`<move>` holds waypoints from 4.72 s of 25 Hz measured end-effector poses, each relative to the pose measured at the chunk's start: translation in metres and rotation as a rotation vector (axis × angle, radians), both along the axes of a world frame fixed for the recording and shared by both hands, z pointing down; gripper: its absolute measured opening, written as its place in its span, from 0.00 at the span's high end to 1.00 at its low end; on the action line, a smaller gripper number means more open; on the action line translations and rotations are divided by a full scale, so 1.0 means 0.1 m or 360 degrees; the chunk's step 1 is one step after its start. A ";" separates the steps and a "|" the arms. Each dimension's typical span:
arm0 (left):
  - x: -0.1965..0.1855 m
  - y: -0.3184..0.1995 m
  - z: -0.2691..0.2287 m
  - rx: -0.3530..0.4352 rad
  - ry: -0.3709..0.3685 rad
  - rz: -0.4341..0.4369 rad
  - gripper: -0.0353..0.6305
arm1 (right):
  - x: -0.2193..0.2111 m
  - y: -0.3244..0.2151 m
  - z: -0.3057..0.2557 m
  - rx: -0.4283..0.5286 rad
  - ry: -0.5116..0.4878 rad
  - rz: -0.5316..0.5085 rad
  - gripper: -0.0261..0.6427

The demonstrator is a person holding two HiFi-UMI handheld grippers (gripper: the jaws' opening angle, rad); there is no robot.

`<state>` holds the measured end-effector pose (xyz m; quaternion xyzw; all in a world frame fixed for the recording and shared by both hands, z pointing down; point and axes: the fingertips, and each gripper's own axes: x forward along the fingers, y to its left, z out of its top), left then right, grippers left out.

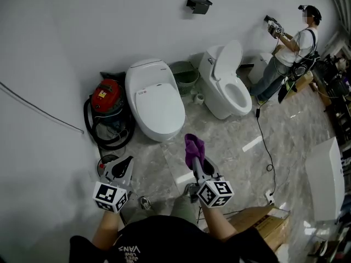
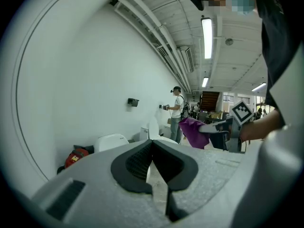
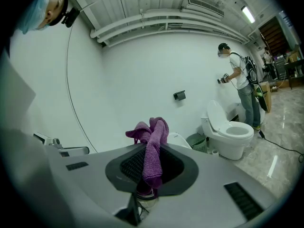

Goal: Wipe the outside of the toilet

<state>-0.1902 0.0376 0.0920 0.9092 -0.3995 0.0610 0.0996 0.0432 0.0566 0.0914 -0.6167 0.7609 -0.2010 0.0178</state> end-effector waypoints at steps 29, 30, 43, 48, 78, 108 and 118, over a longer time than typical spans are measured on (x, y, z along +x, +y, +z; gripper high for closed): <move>1.30 -1.28 2.04 -0.0183 -0.0010 -0.0114 0.94 | 0.45 -1.34 2.37 -0.0183 -0.0017 -0.0423 0.90; 1.30 -1.30 2.16 -0.0192 -0.0008 -0.0117 0.94 | 0.41 -1.36 2.50 -0.0183 -0.0014 -0.0434 0.90; 1.37 -1.32 3.67 -0.0299 0.0065 -0.0208 0.94 | 0.15 -1.45 4.02 -0.0209 0.0044 -0.0602 0.90; 1.37 -1.44 4.22 -0.0264 0.0101 -0.0238 0.94 | 0.04 -1.68 4.50 -0.0132 0.0062 -0.0647 0.90; 1.39 -2.18 5.88 0.0131 0.0140 -0.0226 0.94 | -0.37 -2.47 5.95 0.0539 0.0255 -0.0875 0.90; 2.14 -2.11 5.99 0.0166 0.0057 -0.0036 0.94 | 1.99 -3.54 6.25 0.0405 0.0464 -0.0187 0.90; 2.01 -2.10 5.85 0.0233 0.0044 -0.0086 0.94 | 2.31 -3.86 6.42 0.0264 0.0426 0.0039 0.90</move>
